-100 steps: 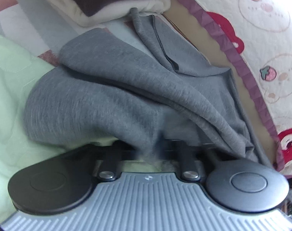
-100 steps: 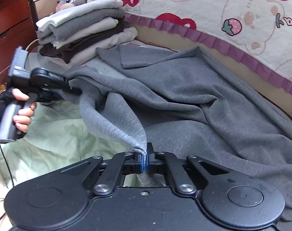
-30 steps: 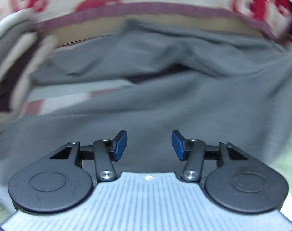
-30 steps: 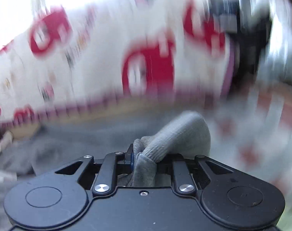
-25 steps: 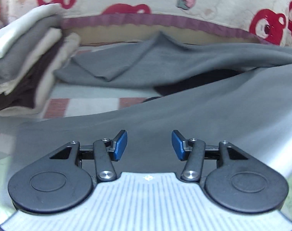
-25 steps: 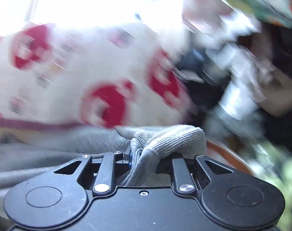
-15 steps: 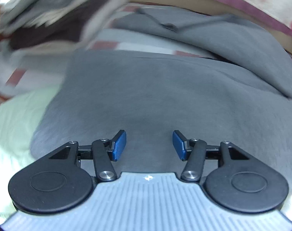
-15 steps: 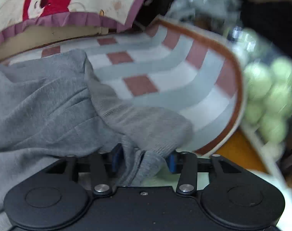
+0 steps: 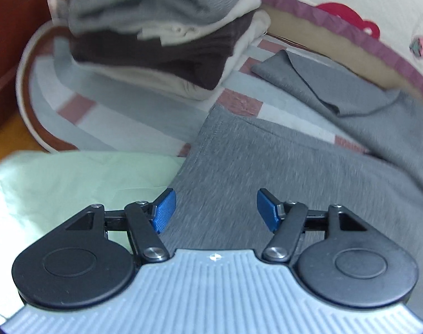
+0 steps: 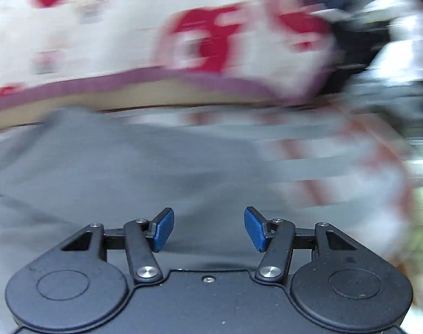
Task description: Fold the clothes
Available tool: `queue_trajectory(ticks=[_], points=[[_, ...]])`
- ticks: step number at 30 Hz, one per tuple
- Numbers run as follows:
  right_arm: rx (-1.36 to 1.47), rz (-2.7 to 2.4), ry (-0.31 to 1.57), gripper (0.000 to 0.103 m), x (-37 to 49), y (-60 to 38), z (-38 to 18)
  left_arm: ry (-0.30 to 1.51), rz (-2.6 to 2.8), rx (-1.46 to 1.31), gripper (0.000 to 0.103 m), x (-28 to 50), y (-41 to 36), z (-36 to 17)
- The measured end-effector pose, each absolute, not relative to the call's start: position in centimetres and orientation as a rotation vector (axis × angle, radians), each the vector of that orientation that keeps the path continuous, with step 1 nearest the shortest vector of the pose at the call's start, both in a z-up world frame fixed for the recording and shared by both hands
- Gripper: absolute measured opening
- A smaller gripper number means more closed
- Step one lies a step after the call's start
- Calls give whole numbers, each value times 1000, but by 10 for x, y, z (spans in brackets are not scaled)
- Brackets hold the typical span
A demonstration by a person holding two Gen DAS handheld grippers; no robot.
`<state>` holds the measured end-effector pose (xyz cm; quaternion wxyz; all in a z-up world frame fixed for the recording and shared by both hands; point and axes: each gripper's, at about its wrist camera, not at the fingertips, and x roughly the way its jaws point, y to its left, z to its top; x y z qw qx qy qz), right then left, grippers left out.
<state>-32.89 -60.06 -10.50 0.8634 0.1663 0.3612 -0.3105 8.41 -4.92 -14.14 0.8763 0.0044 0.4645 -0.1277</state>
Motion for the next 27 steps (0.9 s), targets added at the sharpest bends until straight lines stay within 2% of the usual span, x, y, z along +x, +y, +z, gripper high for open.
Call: queue_trajectory(ticks=[5, 7, 9, 12, 13, 14, 15, 16, 19, 22, 24, 26, 27], points=[[229, -216, 864, 61, -222, -541, -120, 925, -273, 78, 67, 109, -60, -150], [153, -92, 901, 61, -186, -519, -129, 962, -311, 33, 78, 125, -66, -155], [83, -6, 949, 61, -157, -502, -142, 1045, -321, -33, 78, 141, -71, -160], [-6, 79, 1016, 61, -127, -494, -162, 964, -351, 54, 78, 139, -88, -159], [-32, 103, 1039, 66, -122, -493, -169, 942, -368, 86, 77, 137, -93, -160], [-59, 127, 1061, 67, -117, -491, -177, 920, -385, 96, 72, 134, -95, -161], [-75, 130, 1076, 67, -115, -489, -184, 898, -402, 92, 43, 131, -95, -162], [-86, 126, 1087, 67, -114, -487, -192, 890, -419, 89, 0, 128, -95, -162], [-47, 117, 1123, 70, -114, -488, -212, 864, -444, 79, 1, 122, -92, -155], [33, 99, 1040, 82, -124, -497, -219, 813, -463, 41, 1, 117, -87, -141], [37, 93, 1013, 85, -127, -499, -220, 800, -522, -33, 1, 115, -83, -133], [12, 83, 1023, 86, -125, -495, -220, 790, -548, -43, 1, 114, -85, -131], [6, 85, 1021, 82, -124, -494, -218, 790, -553, -34, 1, 114, -88, -133]])
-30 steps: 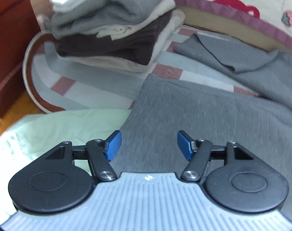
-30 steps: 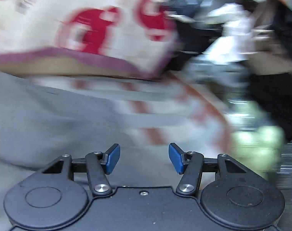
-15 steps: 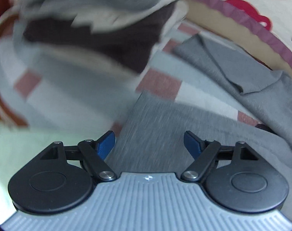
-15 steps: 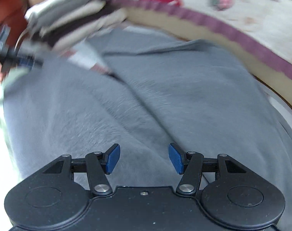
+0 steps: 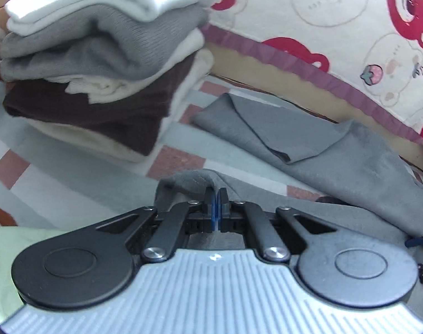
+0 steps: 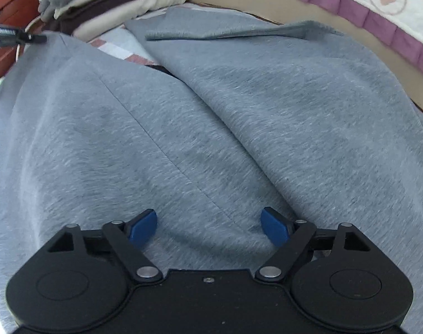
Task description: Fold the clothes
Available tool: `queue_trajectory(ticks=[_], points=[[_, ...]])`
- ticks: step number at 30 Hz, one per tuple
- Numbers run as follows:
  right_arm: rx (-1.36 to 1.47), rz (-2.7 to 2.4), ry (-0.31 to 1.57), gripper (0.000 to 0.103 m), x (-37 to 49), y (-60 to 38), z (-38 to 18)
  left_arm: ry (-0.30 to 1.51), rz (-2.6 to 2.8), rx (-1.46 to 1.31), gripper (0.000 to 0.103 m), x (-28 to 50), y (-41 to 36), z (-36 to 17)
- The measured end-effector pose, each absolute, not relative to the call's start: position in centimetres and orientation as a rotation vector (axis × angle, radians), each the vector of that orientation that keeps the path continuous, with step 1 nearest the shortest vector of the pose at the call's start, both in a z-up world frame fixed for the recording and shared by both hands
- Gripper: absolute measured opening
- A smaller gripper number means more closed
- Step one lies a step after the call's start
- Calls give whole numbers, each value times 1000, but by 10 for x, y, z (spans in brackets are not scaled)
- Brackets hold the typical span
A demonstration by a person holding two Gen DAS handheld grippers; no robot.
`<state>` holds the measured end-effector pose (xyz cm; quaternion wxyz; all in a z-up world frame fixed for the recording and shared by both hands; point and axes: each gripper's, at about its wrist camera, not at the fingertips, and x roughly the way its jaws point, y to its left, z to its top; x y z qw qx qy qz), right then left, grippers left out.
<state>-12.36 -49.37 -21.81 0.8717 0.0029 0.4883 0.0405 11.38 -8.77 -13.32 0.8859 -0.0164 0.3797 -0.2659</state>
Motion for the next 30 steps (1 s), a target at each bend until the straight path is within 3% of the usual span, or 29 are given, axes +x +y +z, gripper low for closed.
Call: queue_trajectory(ticks=[3, 12, 17, 20, 23, 24, 27, 30], points=[[25, 74, 1018, 4, -119, -493, -207, 796, -559, -29, 1, 115, -89, -139], [-3, -109, 754, 1, -140, -510, -131, 790, -518, -184, 1, 125, -52, -135], [-325, -66, 796, 1, -128, -476, -145, 788, -557, -177, 1, 125, -59, -140], [-237, 24, 813, 2, -136, -470, -154, 776, -568, -173, 1, 120, -59, -141], [99, 200, 708, 2, -170, -489, -136, 729, -588, -209, 1, 117, -50, -131], [207, 280, 720, 1, -178, -493, -135, 709, -600, -221, 1, 115, -48, -126], [14, 281, 887, 0, -192, -475, -149, 696, -611, -221, 1, 114, -46, -121], [-29, 157, 917, 3, -193, -487, -155, 707, -610, -210, 1, 116, -51, -126]])
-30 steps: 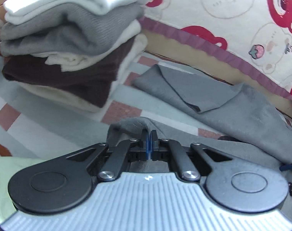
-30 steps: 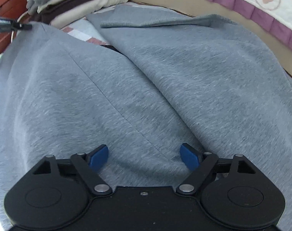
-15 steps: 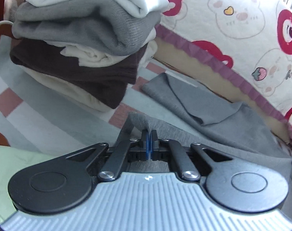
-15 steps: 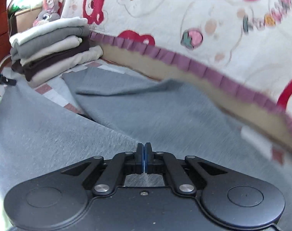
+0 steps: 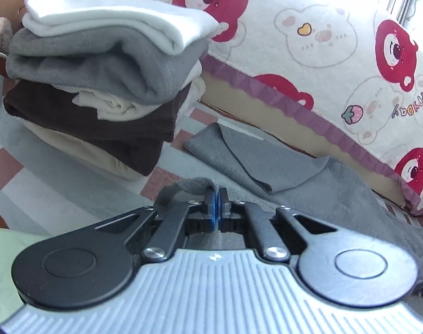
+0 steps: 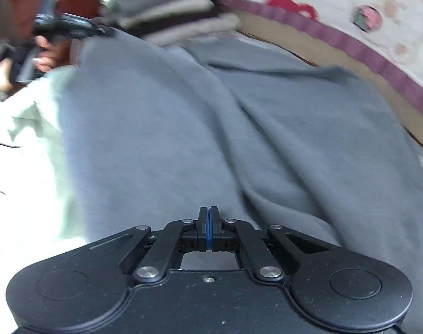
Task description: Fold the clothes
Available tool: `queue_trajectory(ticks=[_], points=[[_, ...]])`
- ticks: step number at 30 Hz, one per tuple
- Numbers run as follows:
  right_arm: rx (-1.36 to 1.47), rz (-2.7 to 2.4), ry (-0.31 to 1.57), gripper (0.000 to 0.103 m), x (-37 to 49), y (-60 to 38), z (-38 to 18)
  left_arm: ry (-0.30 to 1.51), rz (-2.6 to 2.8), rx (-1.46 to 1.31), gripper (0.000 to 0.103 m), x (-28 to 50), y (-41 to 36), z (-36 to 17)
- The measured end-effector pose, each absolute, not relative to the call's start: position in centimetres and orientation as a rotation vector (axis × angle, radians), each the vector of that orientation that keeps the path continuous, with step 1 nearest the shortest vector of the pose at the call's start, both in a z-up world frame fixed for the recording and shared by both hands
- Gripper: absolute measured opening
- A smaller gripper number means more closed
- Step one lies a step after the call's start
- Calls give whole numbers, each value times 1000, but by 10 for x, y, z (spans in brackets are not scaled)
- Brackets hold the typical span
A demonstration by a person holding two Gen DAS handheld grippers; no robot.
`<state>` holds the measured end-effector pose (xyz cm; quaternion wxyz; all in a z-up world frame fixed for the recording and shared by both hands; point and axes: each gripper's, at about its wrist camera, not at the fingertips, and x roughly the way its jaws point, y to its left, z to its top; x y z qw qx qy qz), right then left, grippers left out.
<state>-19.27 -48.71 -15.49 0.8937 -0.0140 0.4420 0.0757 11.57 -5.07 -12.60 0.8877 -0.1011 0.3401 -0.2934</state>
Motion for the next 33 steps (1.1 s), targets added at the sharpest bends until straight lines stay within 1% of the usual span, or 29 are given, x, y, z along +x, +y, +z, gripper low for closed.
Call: queue_trajectory(ticks=[2, 3, 4, 6, 8, 10, 12, 14, 15, 16, 17, 19, 20, 21, 22, 23, 25, 29, 33], points=[[-2, 74, 874, 9, -189, -501, -150, 705, -608, -216, 1, 116, -51, -127], [-11, 56, 866, 14, -185, -505, -148, 698, -612, -226, 1, 116, -50, -126], [-24, 46, 863, 26, -182, -509, -147, 690, -616, -241, 1, 116, -48, -125], [-60, 44, 855, 41, -172, -512, -145, 674, -622, -274, 1, 117, -44, -123], [-29, 105, 942, 43, -157, -516, -151, 700, -601, -275, 1, 119, -43, -125], [-66, 183, 1049, 42, -138, -509, -165, 759, -541, -175, 1, 121, -53, -132], [-211, 187, 1069, 42, -132, -494, -177, 763, -533, -115, 1, 118, -59, -139], [-251, 146, 1052, 43, -128, -490, -181, 775, -533, -108, 1, 119, -61, -142], [-236, 124, 1045, 47, -126, -492, -183, 771, -536, -113, 1, 119, -61, -142], [-210, 102, 1039, 54, -125, -494, -185, 762, -537, -113, 1, 119, -61, -140], [-197, 85, 1042, 54, -123, -496, -189, 750, -539, -111, 1, 119, -61, -139], [-169, 63, 1043, 54, -125, -498, -198, 725, -536, -111, 1, 118, -60, -137], [-83, 74, 1032, 52, -124, -503, -199, 714, -530, -114, 1, 116, -59, -136], [23, 90, 1017, 35, -123, -509, -200, 703, -521, -119, 1, 115, -59, -135], [65, 81, 1007, 11, -120, -512, -200, 691, -512, -126, 1, 115, -59, -133], [56, 54, 974, 4, -119, -511, -192, 675, -505, -131, 1, 113, -59, -130], [18, -6, 888, 4, -121, -508, -174, 639, -499, -142, 1, 109, -59, -122], [124, -124, 687, 4, -146, -529, -115, 546, -538, -157, 1, 93, -59, -96], [180, -142, 593, 4, -171, -541, -91, 397, -601, -156, 1, 65, -57, -69]])
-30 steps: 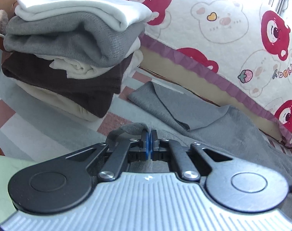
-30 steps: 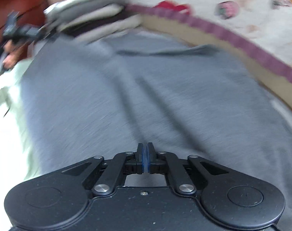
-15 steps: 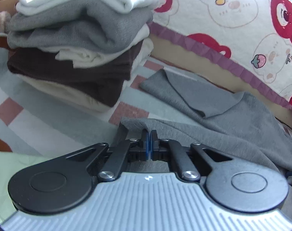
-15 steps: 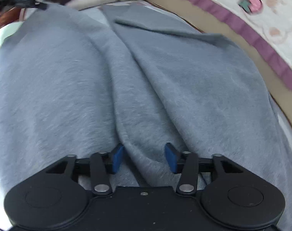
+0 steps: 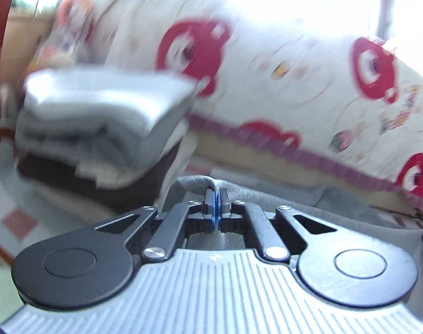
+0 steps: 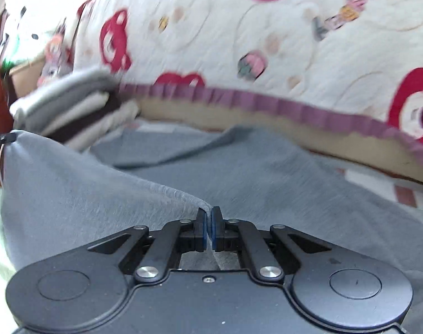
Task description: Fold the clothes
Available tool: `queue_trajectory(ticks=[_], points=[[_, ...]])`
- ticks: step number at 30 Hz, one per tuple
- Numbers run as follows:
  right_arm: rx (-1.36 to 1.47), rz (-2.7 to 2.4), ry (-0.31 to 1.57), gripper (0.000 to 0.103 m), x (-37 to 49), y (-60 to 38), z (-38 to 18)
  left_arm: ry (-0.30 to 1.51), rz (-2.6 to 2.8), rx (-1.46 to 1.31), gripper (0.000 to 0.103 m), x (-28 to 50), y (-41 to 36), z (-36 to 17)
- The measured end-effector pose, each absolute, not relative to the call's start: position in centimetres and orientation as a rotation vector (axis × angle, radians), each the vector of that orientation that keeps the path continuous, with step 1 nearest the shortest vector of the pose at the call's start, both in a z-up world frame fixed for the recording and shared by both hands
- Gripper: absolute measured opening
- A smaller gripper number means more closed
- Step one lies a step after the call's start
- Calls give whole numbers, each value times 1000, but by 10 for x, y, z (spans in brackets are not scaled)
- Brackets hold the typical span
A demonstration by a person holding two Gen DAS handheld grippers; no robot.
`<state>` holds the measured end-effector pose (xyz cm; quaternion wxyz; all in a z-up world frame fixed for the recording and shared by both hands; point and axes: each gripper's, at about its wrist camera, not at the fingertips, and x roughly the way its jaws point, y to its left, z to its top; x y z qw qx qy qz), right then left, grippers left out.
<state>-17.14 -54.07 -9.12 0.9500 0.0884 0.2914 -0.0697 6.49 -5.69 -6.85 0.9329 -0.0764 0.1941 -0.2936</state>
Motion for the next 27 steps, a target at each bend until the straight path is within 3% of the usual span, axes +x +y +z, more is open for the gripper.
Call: queue_trajectory(ticks=[6, 11, 15, 18, 20, 21, 24, 27], points=[[397, 15, 445, 4, -223, -547, -96, 341, -586, -259, 1, 25, -30, -51], [351, 23, 432, 5, -225, -535, -82, 298, -586, -289, 1, 3, -12, -22], [303, -19, 383, 4, -197, -551, -66, 274, -608, -171, 1, 44, -52, 10], [345, -86, 374, 4, -159, -574, -69, 351, -574, -86, 2, 103, -107, -5], [371, -152, 402, 4, -132, -587, -79, 392, -537, 48, 10, 135, -146, -31], [338, -200, 438, 4, -118, -588, -85, 428, -513, 95, 23, 147, -160, -45], [215, -338, 560, 4, -87, -590, -113, 530, -504, 13, 28, 156, -160, -71], [88, -407, 669, 4, -71, -585, -135, 563, -508, -45, 48, 133, -138, -86]])
